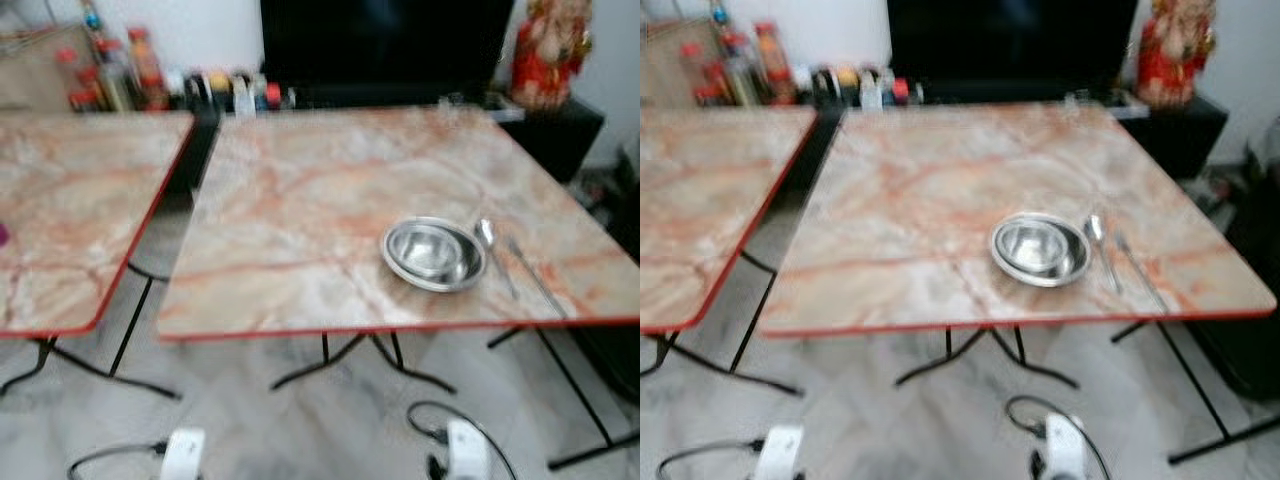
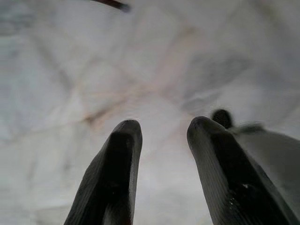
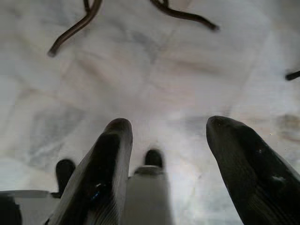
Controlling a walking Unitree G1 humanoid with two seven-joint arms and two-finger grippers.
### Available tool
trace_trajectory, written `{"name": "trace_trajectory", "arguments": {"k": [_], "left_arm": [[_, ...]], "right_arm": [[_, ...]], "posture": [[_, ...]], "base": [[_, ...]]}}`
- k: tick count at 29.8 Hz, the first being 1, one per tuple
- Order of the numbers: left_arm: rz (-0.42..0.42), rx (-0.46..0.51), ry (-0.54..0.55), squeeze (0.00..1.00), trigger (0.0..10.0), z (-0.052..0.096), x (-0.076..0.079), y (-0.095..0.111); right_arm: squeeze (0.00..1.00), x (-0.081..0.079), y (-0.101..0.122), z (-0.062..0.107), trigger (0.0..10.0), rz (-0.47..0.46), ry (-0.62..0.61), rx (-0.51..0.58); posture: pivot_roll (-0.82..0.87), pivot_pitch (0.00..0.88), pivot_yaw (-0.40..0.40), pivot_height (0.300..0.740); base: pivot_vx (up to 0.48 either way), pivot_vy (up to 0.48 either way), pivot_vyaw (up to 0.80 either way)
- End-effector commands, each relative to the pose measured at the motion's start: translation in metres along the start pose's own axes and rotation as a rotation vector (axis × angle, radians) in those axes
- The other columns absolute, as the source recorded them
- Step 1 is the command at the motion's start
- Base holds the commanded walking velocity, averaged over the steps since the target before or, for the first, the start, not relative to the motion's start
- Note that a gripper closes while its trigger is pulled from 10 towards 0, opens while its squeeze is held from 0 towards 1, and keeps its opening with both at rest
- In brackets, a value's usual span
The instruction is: Setting the table
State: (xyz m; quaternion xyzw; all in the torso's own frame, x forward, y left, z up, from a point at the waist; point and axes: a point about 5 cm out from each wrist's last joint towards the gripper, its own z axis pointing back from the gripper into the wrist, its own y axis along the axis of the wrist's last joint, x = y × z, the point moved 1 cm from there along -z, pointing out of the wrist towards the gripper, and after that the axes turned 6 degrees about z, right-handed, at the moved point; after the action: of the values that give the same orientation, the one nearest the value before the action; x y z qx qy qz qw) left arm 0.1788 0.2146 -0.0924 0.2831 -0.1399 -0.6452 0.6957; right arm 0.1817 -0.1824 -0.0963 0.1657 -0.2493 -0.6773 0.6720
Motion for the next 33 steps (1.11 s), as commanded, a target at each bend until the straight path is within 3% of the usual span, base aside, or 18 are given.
{"name": "trace_trajectory", "arguments": {"k": [1, 28, 33], "left_arm": [[0.011, 0.006, -0.015, 0.00, 10.0, -0.0003, 0.0090, 0.0038], [0.020, 0.002, -0.007, 0.00, 10.0, 0.0001, 0.0084, 0.0015], [0.014, 0.001, -0.008, 0.00, 10.0, 0.0002, 0.0078, 0.0009]], "right_arm": [[0.00, 0.0125, -0.0021, 0.0003, 10.0, -0.001, -0.033, -0.005], [0.00, 0.0099, 0.0000, 0.0000, 10.0, 0.055, -0.013, 0.005], [0.00, 0.0105, -0.0016, 0.0002, 10.0, 0.031, -0.022, -0.003]], "posture": [[-0.02, 0.000, 0.013, 0.740], [-0.01, 0.000, 0.006, 0.740], [-0.02, 0.000, 0.010, 0.740]], "base": [[0.000, 0.469, 0.00], [0.000, 0.467, 0.06], [0.000, 0.469, 0.12]]}}
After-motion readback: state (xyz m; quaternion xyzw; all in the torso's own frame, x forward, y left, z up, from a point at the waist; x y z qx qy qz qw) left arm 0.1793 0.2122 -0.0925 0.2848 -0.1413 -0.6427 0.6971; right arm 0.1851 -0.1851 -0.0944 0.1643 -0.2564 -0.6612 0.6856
